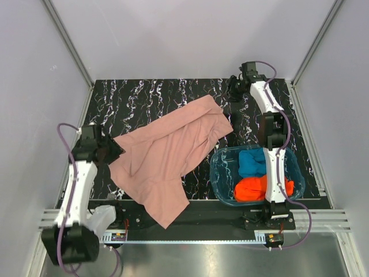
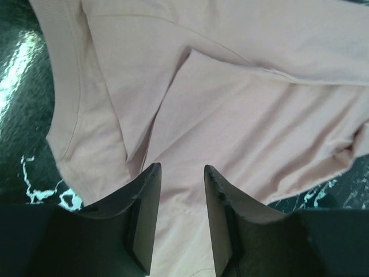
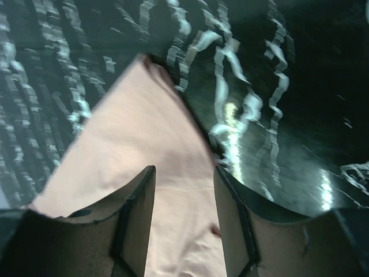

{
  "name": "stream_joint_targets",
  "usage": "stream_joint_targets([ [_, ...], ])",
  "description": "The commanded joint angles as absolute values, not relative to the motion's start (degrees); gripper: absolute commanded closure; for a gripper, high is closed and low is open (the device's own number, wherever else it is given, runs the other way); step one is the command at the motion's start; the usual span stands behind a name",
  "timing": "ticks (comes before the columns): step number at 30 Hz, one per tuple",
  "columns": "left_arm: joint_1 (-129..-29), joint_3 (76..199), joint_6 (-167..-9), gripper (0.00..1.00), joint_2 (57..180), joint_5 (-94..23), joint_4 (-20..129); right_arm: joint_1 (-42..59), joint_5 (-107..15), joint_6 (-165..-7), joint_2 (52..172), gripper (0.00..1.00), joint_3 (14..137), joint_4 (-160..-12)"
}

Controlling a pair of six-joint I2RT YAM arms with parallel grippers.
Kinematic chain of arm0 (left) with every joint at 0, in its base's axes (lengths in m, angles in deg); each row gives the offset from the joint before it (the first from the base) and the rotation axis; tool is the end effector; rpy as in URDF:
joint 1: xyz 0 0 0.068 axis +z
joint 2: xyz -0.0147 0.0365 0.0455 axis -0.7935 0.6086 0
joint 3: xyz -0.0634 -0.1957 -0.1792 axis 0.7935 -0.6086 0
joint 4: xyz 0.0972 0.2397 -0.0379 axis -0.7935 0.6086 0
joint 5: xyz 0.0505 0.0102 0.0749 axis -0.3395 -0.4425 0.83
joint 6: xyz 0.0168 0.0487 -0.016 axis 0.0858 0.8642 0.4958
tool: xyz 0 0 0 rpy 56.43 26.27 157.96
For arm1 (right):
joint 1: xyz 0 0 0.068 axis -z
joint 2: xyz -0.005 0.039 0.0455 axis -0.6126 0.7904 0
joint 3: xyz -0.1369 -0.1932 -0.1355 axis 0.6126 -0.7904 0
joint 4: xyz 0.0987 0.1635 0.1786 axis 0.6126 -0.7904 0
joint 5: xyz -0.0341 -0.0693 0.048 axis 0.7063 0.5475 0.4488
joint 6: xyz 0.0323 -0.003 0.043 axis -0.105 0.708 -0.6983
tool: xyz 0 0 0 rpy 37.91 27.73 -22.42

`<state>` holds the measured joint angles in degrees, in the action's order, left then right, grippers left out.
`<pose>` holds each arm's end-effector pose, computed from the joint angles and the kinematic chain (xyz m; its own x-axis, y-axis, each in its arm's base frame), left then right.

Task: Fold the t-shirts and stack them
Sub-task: Fold the tshirt

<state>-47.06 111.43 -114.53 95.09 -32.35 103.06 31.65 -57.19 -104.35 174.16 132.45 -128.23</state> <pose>0.1743 0.0134 0.2691 -0.5990 -0.6742 -0.4321 -0.5215 0.7379 -0.4284 0.5435 0.0697 0.1998 -0.8451 0.3118 -0.4343 0.0729 0.8720 0.4841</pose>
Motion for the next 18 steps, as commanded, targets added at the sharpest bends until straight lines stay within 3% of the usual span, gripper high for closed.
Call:
stream_joint_targets([
  [1,-47.2,113.8,-116.3,0.61,104.2,-30.9,94.1,29.4,-63.0,-107.1,176.2,0.48,141.3,-123.4],
  [10,-46.0,122.2,-120.8,0.59,122.2,-23.7,91.7,24.2,-58.9,-107.6,180.1,0.48,144.3,-121.2],
  [16,-43.5,123.2,-124.4,0.65,129.2,-23.9,91.4,22.9,-56.5,-108.6,182.0,0.76,143.8,-120.1],
  [18,-42.9,122.1,-125.2,0.64,130.3,-24.3,90.7,22.9,-55.2,-108.8,182.0,0.81,142.7,-119.6],
])
